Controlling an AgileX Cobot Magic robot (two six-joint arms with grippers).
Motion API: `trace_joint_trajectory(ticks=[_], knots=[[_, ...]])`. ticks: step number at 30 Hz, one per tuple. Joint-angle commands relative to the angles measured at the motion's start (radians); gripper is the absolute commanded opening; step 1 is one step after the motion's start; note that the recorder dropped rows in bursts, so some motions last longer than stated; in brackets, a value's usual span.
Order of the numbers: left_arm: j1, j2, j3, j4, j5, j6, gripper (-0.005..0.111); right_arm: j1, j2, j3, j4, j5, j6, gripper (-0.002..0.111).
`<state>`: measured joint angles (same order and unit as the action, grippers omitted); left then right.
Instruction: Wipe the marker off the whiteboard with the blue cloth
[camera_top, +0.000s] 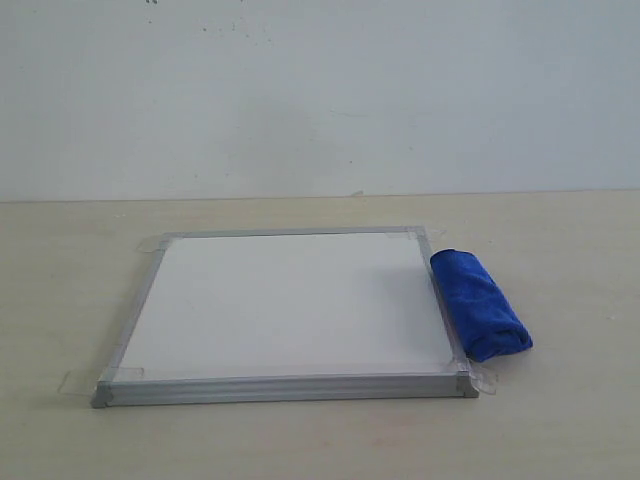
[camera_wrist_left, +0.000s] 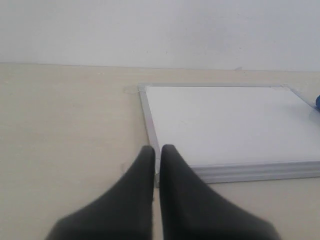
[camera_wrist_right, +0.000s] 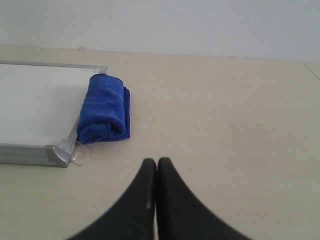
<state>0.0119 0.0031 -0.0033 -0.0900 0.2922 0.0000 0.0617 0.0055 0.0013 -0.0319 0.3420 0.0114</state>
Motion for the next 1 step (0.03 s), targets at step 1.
trace_joint_trajectory(ticks=[1], knots=[[-0.002,-0.003,0.003,0.001,-0.004,0.0,0.004,-0.003,-0.006,-0.001,0.0,-0.002,0.005,0.0]])
